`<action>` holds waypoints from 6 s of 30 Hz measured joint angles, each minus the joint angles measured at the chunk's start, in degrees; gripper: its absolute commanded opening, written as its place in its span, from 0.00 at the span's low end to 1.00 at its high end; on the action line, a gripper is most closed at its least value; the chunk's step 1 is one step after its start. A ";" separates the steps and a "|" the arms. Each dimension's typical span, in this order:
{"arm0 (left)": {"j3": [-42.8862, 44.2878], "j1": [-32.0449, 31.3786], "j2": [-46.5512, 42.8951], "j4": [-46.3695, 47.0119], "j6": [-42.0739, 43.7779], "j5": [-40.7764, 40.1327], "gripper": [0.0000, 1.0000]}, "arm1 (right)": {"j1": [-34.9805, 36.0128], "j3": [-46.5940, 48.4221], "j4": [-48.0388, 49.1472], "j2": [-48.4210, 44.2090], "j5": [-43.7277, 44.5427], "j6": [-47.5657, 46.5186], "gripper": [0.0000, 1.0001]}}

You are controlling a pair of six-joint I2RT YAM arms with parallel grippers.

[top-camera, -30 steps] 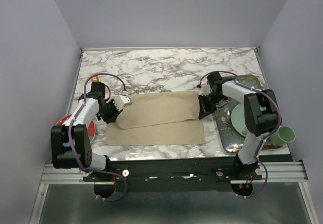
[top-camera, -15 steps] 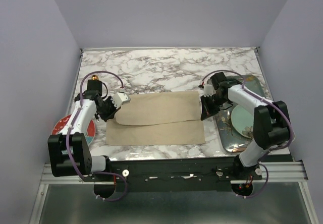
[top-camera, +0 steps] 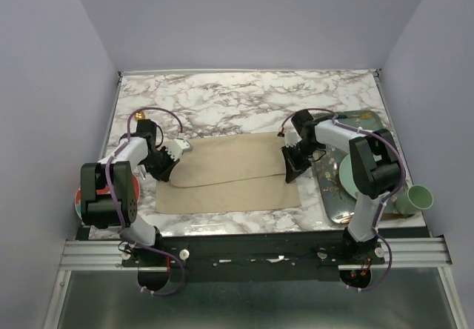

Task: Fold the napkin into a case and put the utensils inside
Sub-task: Move the rectangle-folded napkin to the center of the board, then pick up the rectangle-folded napkin from the center of the board, then smooth out the rectangle-folded napkin at the center of the board.

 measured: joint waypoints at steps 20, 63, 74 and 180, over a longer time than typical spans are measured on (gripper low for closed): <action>9.27 1.66 -4.44 -5.75 7.65 1.57 0.66 | -0.85 10.36 -3.50 -4.04 3.56 -14.56 0.75; 1.92 -1.40 -2.64 -0.33 28.00 -0.59 0.00 | -0.20 8.07 9.99 -1.42 2.25 -58.40 0.68; 20.81 -0.96 9.09 0.11 8.00 3.78 0.00 | -0.20 8.07 9.99 -1.42 2.10 -59.34 0.66; -6.34 1.86 -8.13 -6.21 10.34 -2.60 0.00 | 11.41 -1.84 -4.04 -5.81 3.85 -52.09 0.01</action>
